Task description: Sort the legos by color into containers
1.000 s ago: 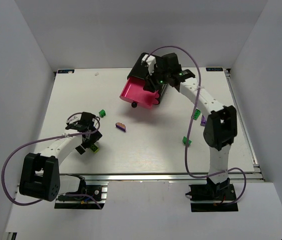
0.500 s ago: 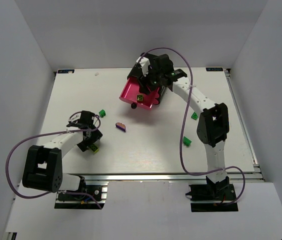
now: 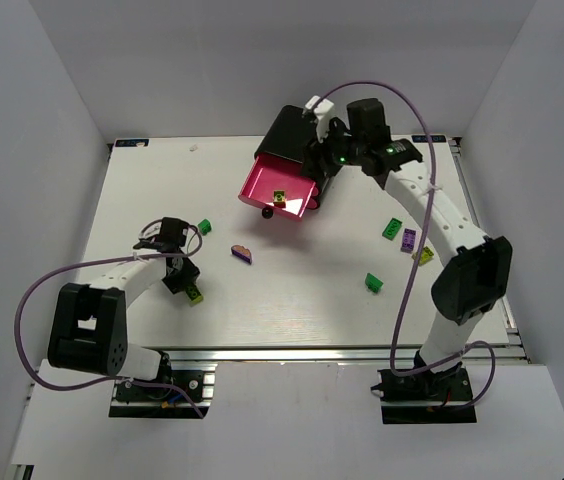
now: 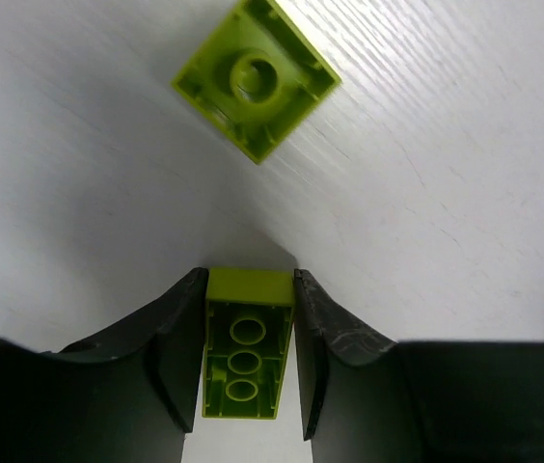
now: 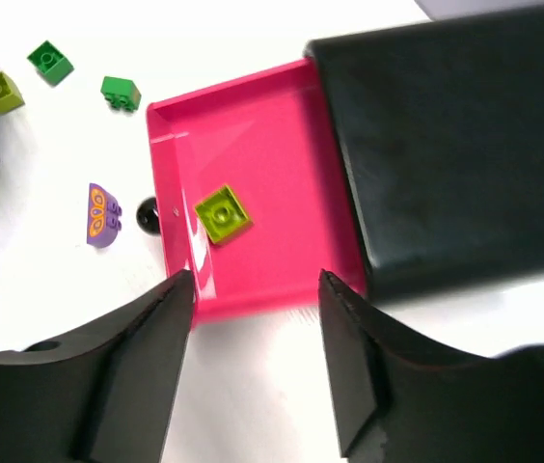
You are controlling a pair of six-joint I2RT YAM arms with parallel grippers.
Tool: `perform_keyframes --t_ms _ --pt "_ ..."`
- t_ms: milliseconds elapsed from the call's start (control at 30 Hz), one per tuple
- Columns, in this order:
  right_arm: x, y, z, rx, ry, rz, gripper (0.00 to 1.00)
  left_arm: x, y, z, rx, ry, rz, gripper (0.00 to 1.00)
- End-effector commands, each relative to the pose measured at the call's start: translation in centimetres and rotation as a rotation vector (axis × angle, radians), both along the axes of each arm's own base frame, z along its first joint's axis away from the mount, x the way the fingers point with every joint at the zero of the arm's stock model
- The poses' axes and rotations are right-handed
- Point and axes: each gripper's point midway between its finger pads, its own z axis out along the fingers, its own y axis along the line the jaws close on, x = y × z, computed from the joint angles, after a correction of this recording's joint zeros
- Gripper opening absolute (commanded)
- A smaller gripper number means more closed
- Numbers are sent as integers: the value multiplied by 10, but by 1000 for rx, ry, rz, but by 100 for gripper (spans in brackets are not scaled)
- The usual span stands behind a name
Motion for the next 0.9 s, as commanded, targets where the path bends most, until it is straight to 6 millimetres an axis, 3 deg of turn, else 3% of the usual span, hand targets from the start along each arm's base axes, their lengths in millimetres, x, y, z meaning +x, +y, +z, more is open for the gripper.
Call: perform_keyframes --t_ms 0,100,133,167,233,267,300,367,400,500,533,600,633,667,700,733,800,833,867 --pt "-1 -24 19 48 -4 -61 59 13 -13 23 -64 -61 -48 12" --pt "2 -55 18 63 29 -154 43 36 -34 65 -128 -186 -136 1" --pt "0 -62 8 55 54 -178 37 43 -42 83 -147 -242 -171 0" --pt "7 -87 11 54 42 -241 34 48 -55 98 -207 -281 -217 0" --pt "5 -99 4 40 50 -271 30 69 -73 136 -285 -400 -269 0" --pt "6 -115 -2 28 58 -313 29 74 -84 147 -334 -429 -297 0" --pt "6 -121 -4 21 60 -326 29 89 -91 173 -362 -502 -320 0" --pt "2 -135 -15 0 73 -357 30 102 -111 186 -430 -530 -380 0" --pt "2 -140 -18 -3 76 -371 33 118 -118 208 -451 -599 -407 0" --pt "-4 -150 -29 -10 94 -395 36 147 -138 208 -503 -606 -445 0" --pt "-5 -153 -32 -10 101 -400 36 158 -148 226 -520 -645 -463 0" --pt "-9 -157 -37 -14 107 -407 36 180 -162 222 -562 -645 -458 0" --pt "-10 -159 -38 -16 108 -410 36 192 -171 245 -577 -694 -472 0" --pt "-10 -161 -36 -18 102 -414 36 201 -175 251 -597 -706 -465 0" --pt "-11 -162 -40 -24 105 -414 36 210 -187 239 -611 -677 -466 0" --pt "-11 -165 -39 -26 101 -423 36 218 -199 259 -627 -714 -484 0" --pt "-11 -169 -43 -35 103 -433 37 227 -211 259 -647 -703 -478 0" --pt "-12 -172 -43 -35 104 -441 38 235 -217 246 -642 -679 -469 0" --pt "-12 -175 -44 -37 106 -448 38 239 -222 252 -644 -680 -466 0"
